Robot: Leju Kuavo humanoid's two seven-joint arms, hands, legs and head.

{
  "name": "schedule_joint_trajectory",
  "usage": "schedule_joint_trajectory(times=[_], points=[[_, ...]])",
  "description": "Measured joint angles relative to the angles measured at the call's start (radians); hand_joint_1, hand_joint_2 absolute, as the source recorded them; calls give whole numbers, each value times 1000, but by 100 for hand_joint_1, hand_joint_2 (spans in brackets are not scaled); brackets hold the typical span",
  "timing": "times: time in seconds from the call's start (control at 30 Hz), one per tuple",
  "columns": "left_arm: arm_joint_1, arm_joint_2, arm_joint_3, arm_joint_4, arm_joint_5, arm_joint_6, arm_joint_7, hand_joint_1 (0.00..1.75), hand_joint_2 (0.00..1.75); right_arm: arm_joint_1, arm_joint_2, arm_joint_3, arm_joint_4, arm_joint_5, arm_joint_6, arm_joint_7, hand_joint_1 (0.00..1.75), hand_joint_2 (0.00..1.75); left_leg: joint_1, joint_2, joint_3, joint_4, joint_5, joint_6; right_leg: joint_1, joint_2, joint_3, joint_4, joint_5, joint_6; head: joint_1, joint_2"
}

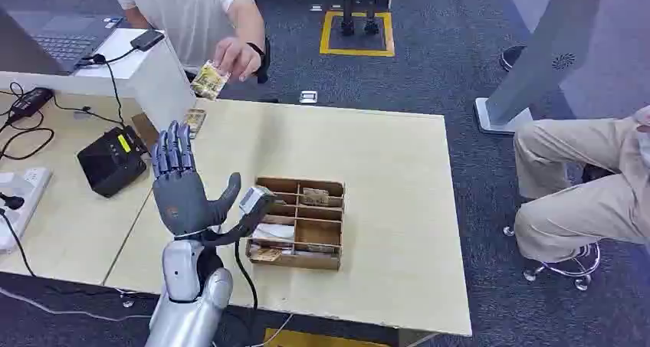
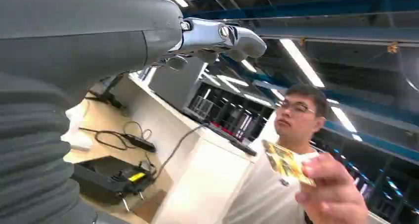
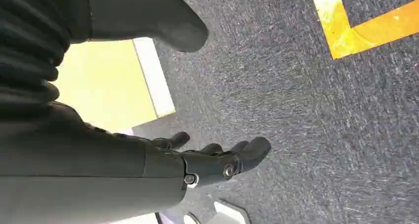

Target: Pass the card to the sensor for recognition and then transmit it.

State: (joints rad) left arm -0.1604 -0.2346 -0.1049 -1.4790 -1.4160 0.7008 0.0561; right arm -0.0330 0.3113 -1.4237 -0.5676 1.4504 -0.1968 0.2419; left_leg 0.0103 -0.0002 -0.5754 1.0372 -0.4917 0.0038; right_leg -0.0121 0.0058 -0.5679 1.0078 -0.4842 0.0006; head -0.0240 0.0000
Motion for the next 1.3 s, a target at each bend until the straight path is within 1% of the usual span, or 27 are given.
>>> schedule_joint_trajectory(times=[0.1,0.23,0.27,0.3,0.47,0.6,0.73,0.87,0.9,0.93,0.97,1.13,1.3], points=[[-16,0,-19,19,7,0,0,0,175,0,-2,0,6,8,-10,-12,0,175,0,0,0,0,0,0,0,0,0,0,0,0,0,0],[-64,5,-21,66,21,0,1,0,175,-2,-10,0,26,24,-26,-19,0,175,0,0,0,0,0,0,0,0,0,0,0,0,0,0],[-79,8,-21,83,30,0,-4,0,0,-3,-13,1,34,32,-32,-20,0,175,0,0,0,0,1,0,0,0,0,0,0,0,0,0],[-90,11,-21,95,36,0,-13,0,175,-3,-16,2,41,38,-34,-21,0,175,0,0,0,0,1,0,0,0,0,0,0,0,0,0],[-143,20,-12,154,30,0,-60,0,175,-3,-35,4,72,54,-47,-35,0,175,0,0,0,0,1,0,0,0,0,0,0,0,0,0],[-185,23,13,188,3,0,-63,0,175,-4,-50,9,93,61,-53,-38,0,175,0,0,0,0,1,0,0,0,0,0,0,0,0,0],[-217,25,43,209,-48,0,-62,0,175,-6,-64,12,116,72,-67,-40,0,175,0,0,0,0,1,0,0,0,0,0,0,0,0,0],[-240,27,68,218,-58,1,-64,0,175,-7,-77,18,133,80,-69,-45,0,175,0,0,0,0,1,0,0,0,0,0,0,0,0,0],[-242,28,73,218,-58,1,-69,19,175,-7,-79,18,135,84,-69,-46,0,175,0,0,0,0,1,0,0,0,0,0,0,0,0,0],[-244,29,78,218,-58,1,-73,155,175,-7,-81,19,138,85,-70,-48,0,175,0,0,0,0,1,0,0,0,0,0,0,0,0,0],[-245,29,82,218,-59,1,-75,175,175,-7,-82,19,141,85,-70,-48,0,175,0,0,0,0,1,0,0,0,0,0,0,0,0,0],[-246,29,104,218,-50,1,-115,175,175,-7,-89,23,149,89,-72,-48,0,175,0,0,0,0,1,0,0,0,0,0,0,0,0,0],[-246,27,116,218,-41,1,-127,175,175,-7,-91,27,153,89,-73,-48,0,175,0,0,0,0,1,0,0,0,0,0,0,0,0,0]])
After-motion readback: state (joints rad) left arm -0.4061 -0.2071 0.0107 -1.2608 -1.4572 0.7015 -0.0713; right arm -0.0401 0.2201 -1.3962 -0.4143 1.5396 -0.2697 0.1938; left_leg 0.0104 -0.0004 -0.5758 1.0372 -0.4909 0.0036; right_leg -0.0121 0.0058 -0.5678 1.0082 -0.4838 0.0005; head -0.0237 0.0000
